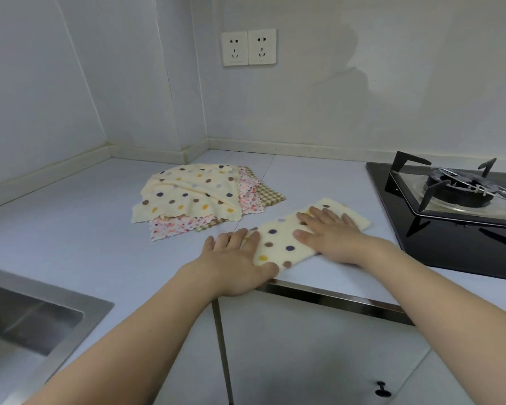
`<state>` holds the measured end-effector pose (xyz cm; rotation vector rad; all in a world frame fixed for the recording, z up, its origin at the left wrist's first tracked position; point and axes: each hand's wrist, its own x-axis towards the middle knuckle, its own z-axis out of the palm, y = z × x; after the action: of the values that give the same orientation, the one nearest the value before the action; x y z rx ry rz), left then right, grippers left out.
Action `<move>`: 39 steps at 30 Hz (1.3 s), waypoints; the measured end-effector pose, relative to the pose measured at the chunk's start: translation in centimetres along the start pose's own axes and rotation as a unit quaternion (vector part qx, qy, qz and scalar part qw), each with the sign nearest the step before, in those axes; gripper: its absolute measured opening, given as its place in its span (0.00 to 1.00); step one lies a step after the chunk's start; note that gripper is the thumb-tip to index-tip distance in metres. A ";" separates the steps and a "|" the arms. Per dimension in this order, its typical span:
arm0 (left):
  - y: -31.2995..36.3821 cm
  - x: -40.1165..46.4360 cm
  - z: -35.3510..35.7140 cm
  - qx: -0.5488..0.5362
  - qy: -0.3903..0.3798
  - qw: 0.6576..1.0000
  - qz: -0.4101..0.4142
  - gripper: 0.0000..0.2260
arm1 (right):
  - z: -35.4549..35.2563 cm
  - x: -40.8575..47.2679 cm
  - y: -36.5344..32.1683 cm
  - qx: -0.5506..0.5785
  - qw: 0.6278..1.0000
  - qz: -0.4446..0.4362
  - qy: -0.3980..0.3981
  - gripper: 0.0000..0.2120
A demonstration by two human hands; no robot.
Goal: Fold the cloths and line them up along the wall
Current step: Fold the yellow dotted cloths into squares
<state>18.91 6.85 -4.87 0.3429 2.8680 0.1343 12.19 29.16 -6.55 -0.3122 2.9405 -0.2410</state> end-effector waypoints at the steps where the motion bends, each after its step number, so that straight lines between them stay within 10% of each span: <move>1: -0.3 -0.7 0.1 0.002 -0.005 1.000 0.004 0.39 | -0.1 0.3 0.5 -0.004 1.000 -0.007 -0.004 0.29; 7: -2.5 -3.4 0.6 0.061 0.093 0.992 0.051 0.33 | 2.0 -4.2 -2.4 0.036 0.948 -0.179 0.259 0.15; 14: -2.9 -3.2 -0.4 0.070 0.159 0.982 0.076 0.18 | 3.5 -8.6 -6.6 -0.081 0.913 -0.280 0.287 0.10; 23: -3.7 -1.4 -1.9 -0.138 0.074 0.984 0.089 0.22 | 1.1 -10.3 -4.5 0.354 0.898 -0.127 0.230 0.09; 33: 1.6 6.1 -4.0 -0.500 0.080 0.858 0.080 0.07 | -1.4 -6.2 -0.9 0.423 0.875 0.012 0.237 0.06; 39: 4.9 11.5 -2.8 -0.310 0.185 0.933 -0.011 0.14 | -1.5 -2.2 2.7 0.285 0.915 0.104 0.265 0.04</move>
<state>8.50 14.22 -4.31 0.1646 2.9698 1.1789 13.46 32.46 -5.24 0.1823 3.1693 -1.2976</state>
